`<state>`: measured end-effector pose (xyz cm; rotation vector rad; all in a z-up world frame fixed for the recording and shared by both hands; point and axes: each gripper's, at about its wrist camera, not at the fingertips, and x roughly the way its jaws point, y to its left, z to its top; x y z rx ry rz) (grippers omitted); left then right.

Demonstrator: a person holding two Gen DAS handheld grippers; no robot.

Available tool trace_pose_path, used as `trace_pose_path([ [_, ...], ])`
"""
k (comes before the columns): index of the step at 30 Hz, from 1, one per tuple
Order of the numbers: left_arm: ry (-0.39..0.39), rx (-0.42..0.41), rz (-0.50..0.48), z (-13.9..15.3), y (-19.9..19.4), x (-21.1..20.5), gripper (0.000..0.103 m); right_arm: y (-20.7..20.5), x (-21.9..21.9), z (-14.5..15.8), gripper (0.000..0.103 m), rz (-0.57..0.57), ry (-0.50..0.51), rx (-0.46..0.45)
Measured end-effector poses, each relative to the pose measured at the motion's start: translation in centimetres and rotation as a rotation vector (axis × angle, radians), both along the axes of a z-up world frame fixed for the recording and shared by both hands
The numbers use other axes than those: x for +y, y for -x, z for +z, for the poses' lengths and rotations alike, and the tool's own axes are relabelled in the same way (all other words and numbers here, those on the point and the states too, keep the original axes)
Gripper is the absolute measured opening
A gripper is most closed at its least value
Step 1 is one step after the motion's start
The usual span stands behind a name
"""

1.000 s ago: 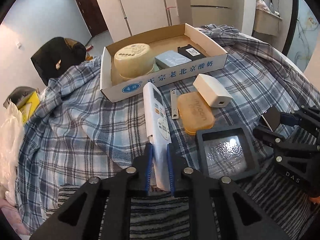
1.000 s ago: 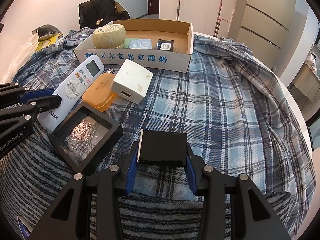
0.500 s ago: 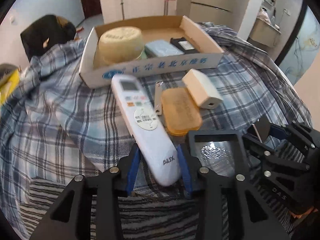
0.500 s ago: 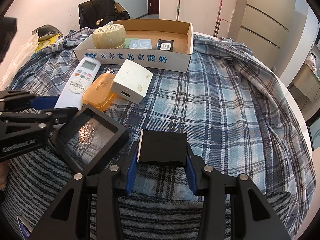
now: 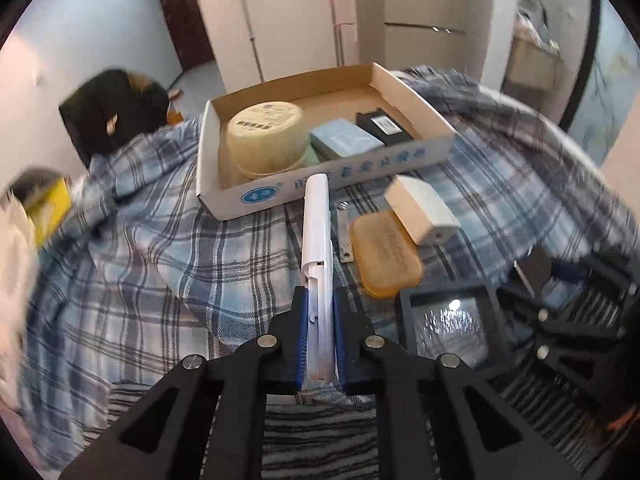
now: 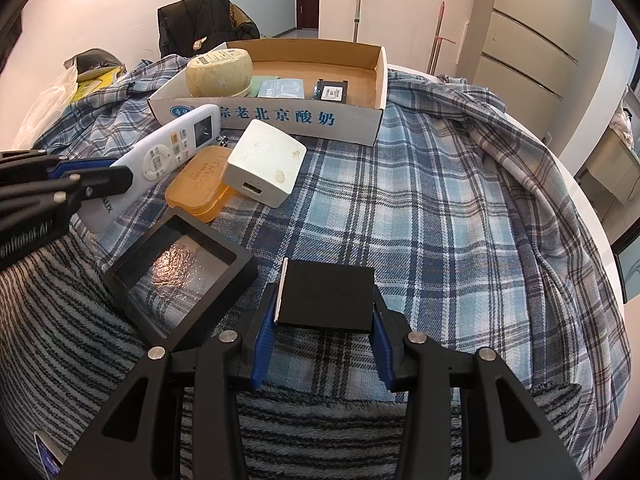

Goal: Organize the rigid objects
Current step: 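Grasp the white remote with the left gripper while the right gripper holds the black case, then carry the remote and black case over the box with both grippers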

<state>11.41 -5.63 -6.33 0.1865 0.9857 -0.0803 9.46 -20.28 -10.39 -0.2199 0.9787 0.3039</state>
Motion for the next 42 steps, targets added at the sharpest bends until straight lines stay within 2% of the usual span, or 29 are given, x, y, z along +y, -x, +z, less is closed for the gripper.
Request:
trace_pose_path([
  [5, -0.032, 0.016, -0.026, -1.4, 0.0, -1.1, 0.013, 0.0, 0.0, 0.0, 0.040, 0.000, -0.001, 0.001],
  [8, 0.019, 0.051, 0.000, -1.8, -0.5, -0.4, 0.013, 0.1, 0.0, 0.0, 0.040, -0.001, -0.002, 0.001],
  [11, 0.003, 0.056, 0.026, -2.1, -0.8, 0.1, 0.013, 0.1, 0.1, 0.0, 0.040, 0.000, 0.000, 0.001],
  [14, 0.037, 0.099, 0.038, -2.8, -1.4, 0.8, 0.014, 0.1, 0.1, 0.0, 0.040, 0.002, 0.001, 0.000],
  [17, 0.087, 0.092, 0.028, -2.8, -1.3, 1.3, 0.013, 0.0, 0.0, 0.0, 0.040, 0.002, -0.001, 0.001],
  [19, 0.091, 0.083, 0.018, -2.8, -1.0, 1.2, 0.013, 0.0, 0.0, 0.0, 0.040, 0.002, 0.000, 0.001],
  [24, 0.168, 0.015, 0.021, -2.0, 0.1, 2.1, 0.013, 0.0, 0.0, 0.0, 0.040, 0.002, -0.002, 0.002],
  [27, 0.215, -0.074, 0.006, -0.8, 0.7, 2.4, 0.013, 0.0, 0.0, 0.0, 0.040, 0.000, 0.000, 0.001],
  [33, 0.256, -0.241, -0.011, 1.5, 2.7, 2.7, 0.013, 0.1, -0.1, 0.1, 0.040, -0.008, 0.001, -0.012],
  [38, 0.274, -0.345, -0.001, 3.0, 3.7, 3.2, 0.013, 1.5, -0.4, 2.2, 0.040, -0.009, -0.056, -0.138],
  [42, 0.257, -0.373, -0.006, 3.3, 4.3, 3.0, 0.013, 2.2, -0.8, 3.4, 0.040, -0.017, -0.107, -0.207],
])
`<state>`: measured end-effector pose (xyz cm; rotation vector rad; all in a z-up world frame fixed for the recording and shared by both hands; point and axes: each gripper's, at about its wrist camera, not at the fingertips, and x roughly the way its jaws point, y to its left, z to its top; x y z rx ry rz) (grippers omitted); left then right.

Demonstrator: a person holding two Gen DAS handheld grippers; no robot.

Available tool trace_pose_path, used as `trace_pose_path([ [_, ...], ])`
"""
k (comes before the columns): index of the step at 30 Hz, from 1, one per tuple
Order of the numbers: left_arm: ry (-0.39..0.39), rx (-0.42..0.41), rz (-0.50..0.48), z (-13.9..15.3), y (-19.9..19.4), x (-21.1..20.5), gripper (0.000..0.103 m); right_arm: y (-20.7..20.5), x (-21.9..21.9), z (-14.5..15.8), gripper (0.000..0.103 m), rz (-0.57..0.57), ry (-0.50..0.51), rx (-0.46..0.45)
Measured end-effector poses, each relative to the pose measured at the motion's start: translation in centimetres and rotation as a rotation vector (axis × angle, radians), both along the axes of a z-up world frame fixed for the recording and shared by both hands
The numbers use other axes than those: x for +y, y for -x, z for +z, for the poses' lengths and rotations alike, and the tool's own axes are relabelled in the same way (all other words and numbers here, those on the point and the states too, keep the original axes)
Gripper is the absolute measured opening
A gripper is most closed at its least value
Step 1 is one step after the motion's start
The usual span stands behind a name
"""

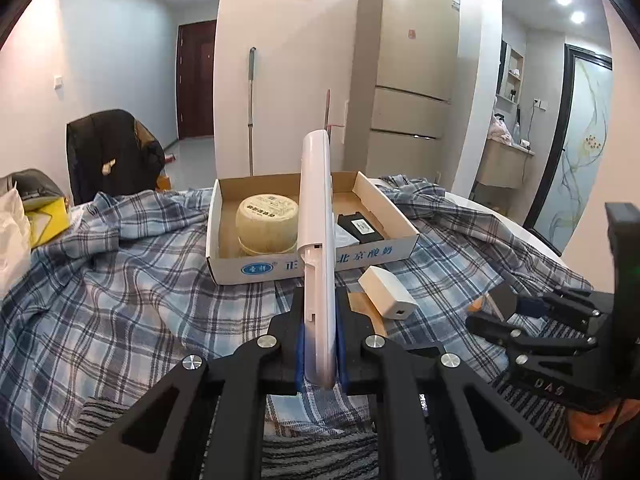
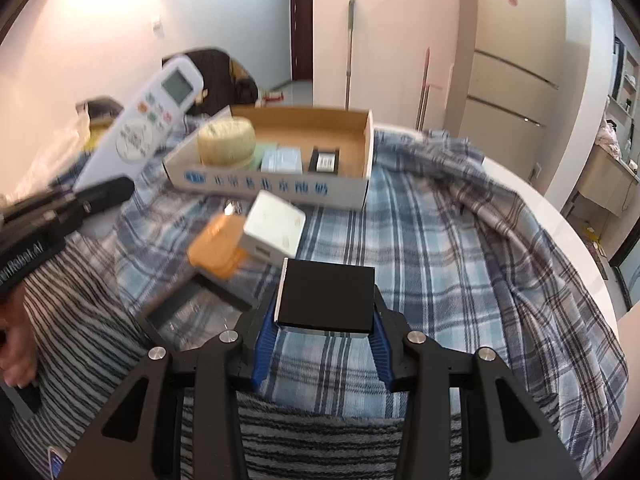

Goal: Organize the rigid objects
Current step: 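Carry the remote and black case over the box with both grippers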

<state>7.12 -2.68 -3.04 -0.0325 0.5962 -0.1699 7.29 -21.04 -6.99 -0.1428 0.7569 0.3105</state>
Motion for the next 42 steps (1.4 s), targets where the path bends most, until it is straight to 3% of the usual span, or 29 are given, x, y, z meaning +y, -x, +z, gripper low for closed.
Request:
trace_pose_path([
  [6, 0.000, -0.005, -0.004, 0.1, 0.2, -0.1, 0.013, 0.5, -0.2, 0.9, 0.040, 0.031, -0.062, -0.054],
  [11, -0.017, -0.026, 0.004, 1.1, 0.4, -0.1, 0.013, 0.9, 0.0, 1.9, 0.040, -0.022, -0.009, -0.101],
  [15, -0.007, -0.027, 0.012, 2.7, -0.1, 0.2, 0.013, -0.3, -0.1, 3.7, 0.040, -0.019, -0.005, -0.066],
  [20, -0.032, -0.073, 0.045, 5.0, -1.9, 0.9, 0.013, -3.0, 0.7, 6.2, 0.040, -0.033, -0.005, -0.102],
  [24, 0.079, 0.008, 0.090, 5.9, -6.1, 3.5, 0.013, -5.6, 1.9, 8.9, 0.040, -0.036, -0.051, -0.130],
  [26, 0.098, 0.042, 0.102, 5.9, -8.1, 4.3, 0.013, -7.0, 2.4, 10.0, 0.040, -0.047, -0.068, -0.140],
  [30, 0.116, 0.148, 0.122, 4.8, -11.9, 5.4, 0.013, -10.3, 2.7, 11.0, 0.040, -0.072, -0.175, -0.070],
  [34, 0.099, 0.184, 0.155, 2.8, -13.8, 6.1, 0.013, -12.7, 4.3, 10.9, 0.040, -0.099, -0.140, -0.090],
  [42, 0.135, 0.251, 0.171, -2.4, -16.1, 7.5, 0.013, -14.8, 4.4, 6.9, 0.040, -0.098, -0.138, -0.014],
])
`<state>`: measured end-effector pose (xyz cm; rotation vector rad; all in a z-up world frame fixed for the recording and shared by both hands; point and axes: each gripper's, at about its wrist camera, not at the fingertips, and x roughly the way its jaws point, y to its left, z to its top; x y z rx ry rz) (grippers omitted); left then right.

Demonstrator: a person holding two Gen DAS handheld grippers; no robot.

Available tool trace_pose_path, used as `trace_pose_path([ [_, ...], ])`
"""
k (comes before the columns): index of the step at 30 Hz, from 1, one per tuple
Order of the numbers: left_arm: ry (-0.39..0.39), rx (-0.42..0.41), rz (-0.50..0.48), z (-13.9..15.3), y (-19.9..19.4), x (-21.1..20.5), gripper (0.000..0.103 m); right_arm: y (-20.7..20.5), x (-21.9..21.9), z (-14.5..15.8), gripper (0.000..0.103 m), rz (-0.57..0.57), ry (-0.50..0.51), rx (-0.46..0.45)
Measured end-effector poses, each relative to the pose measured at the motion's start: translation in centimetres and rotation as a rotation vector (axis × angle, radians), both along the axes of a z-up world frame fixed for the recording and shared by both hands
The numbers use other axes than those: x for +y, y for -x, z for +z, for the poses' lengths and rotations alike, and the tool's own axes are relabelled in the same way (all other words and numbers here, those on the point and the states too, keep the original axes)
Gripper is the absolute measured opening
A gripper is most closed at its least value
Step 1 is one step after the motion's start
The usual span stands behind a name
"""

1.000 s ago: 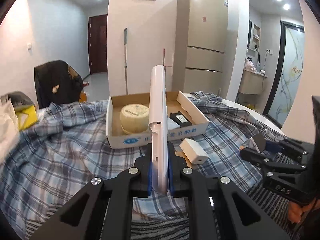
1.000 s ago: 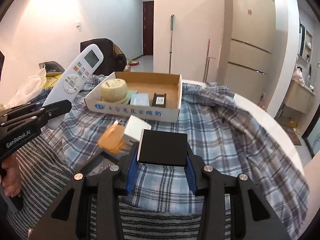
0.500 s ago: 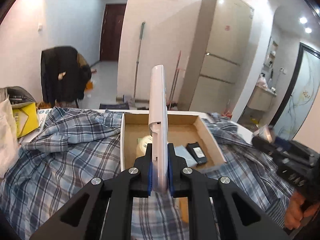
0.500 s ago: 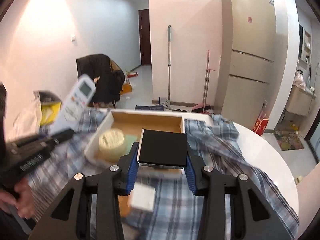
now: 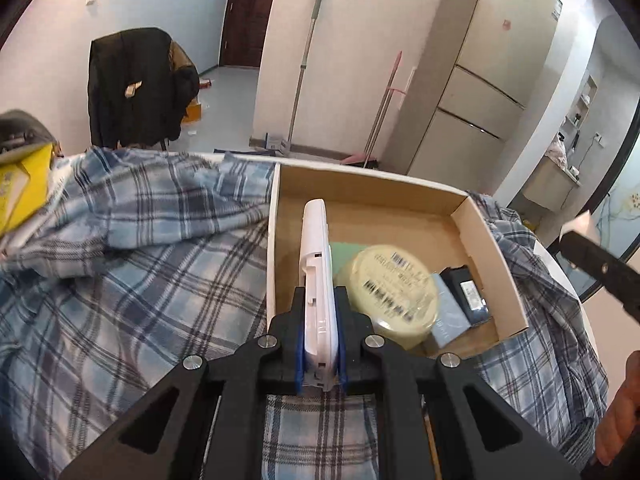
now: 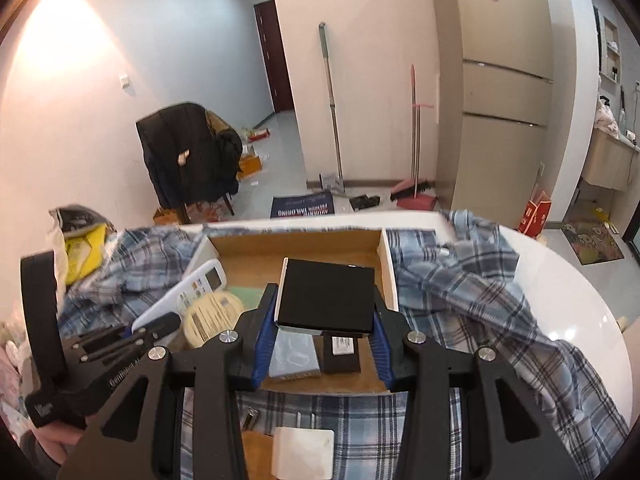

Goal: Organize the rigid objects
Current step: 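Carry the remote and black case over the box with both grippers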

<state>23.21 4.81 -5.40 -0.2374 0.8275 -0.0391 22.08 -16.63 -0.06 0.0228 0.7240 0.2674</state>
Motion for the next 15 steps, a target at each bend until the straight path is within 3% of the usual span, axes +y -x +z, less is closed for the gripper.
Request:
trace_pose_path([
  [7, -0.025, -0.042, -0.026, -1.0, -0.3, -0.9, 0.013, -0.9, -1.1, -1.0, 0.040, -0.023, -0.002, 0.012],
  [11, -0.047, -0.089, -0.046, -0.1, 0.5, -1.5, 0.015, -1.2, -1.3, -1.3, 0.040, -0.033, 0.001, 0.016],
  [13, -0.033, -0.132, -0.027, 0.7, 1.1, -1.1, 0.032, -1.3, -1.3, -1.4, 0.040, -0.032, 0.003, 0.016],
  [15, 0.001, -0.203, 0.001, 1.7, 2.0, -0.3, 0.077, -1.2, -1.2, -1.4, 0.040, -0.027, 0.002, 0.014],
])
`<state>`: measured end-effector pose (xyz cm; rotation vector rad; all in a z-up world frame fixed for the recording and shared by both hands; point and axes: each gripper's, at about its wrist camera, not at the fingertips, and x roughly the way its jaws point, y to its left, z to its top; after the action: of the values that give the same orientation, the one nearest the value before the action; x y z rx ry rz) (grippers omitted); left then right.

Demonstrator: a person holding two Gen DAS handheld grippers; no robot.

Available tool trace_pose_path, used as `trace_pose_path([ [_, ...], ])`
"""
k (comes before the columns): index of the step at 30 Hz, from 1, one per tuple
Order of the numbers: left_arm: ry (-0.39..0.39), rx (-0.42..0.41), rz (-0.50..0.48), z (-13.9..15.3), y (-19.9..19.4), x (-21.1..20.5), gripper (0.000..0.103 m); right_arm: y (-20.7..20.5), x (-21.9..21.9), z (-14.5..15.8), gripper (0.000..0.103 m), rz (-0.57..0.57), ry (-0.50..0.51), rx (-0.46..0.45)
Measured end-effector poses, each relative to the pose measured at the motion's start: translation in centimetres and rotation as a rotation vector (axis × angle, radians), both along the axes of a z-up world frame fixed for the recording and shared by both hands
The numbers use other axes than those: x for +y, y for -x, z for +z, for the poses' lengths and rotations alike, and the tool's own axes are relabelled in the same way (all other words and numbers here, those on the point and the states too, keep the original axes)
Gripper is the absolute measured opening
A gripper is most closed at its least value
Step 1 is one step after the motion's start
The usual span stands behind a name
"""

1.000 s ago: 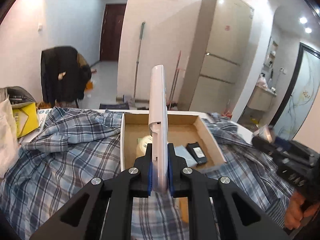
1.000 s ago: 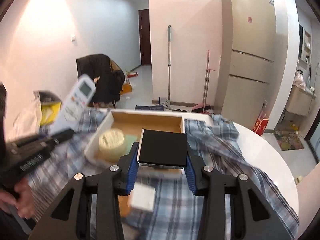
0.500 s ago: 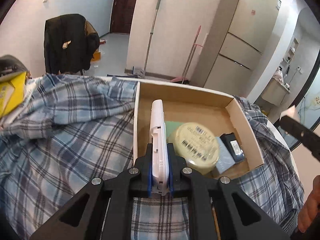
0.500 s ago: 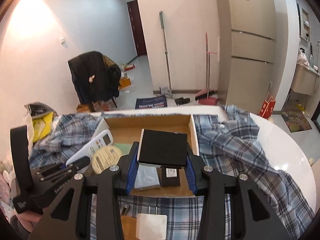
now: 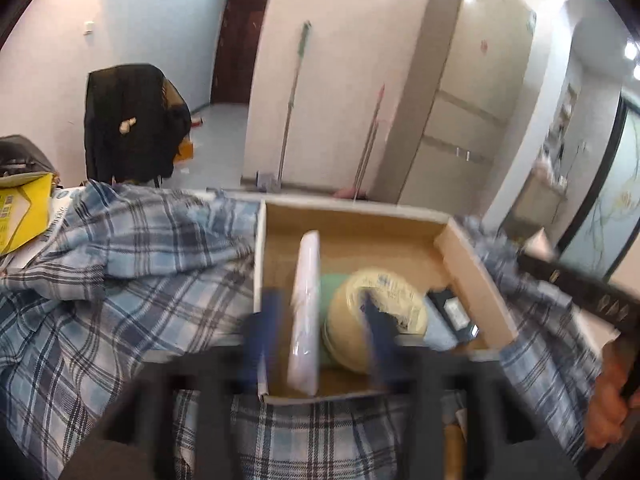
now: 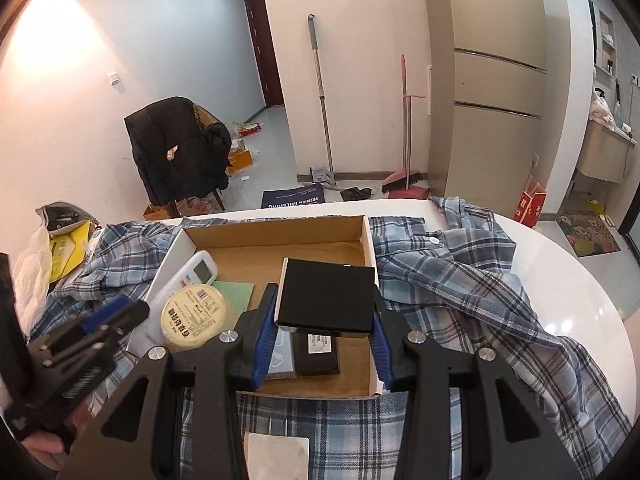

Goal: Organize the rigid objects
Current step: 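Carry the remote and black case over the box with both grippers, then lower the remote and black case into the box and open both grippers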

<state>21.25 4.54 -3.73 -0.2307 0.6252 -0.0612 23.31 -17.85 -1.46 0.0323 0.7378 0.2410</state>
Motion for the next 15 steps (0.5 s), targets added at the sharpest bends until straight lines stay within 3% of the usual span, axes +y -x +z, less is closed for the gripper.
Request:
trace_pose_path([
  [7, -0.012, -0.218, 0.083, 2.8, 3.0, 1.6, 0.087, 0.1, 0.6, -0.3, 0.040, 0.022, 0.011, -0.009],
  [15, -0.114, -0.313, 0.082, 2.7, 4.3, 0.1, 0.087, -0.5, 0.9, -1.5, 0.040, 0.087, 0.002, 0.039],
])
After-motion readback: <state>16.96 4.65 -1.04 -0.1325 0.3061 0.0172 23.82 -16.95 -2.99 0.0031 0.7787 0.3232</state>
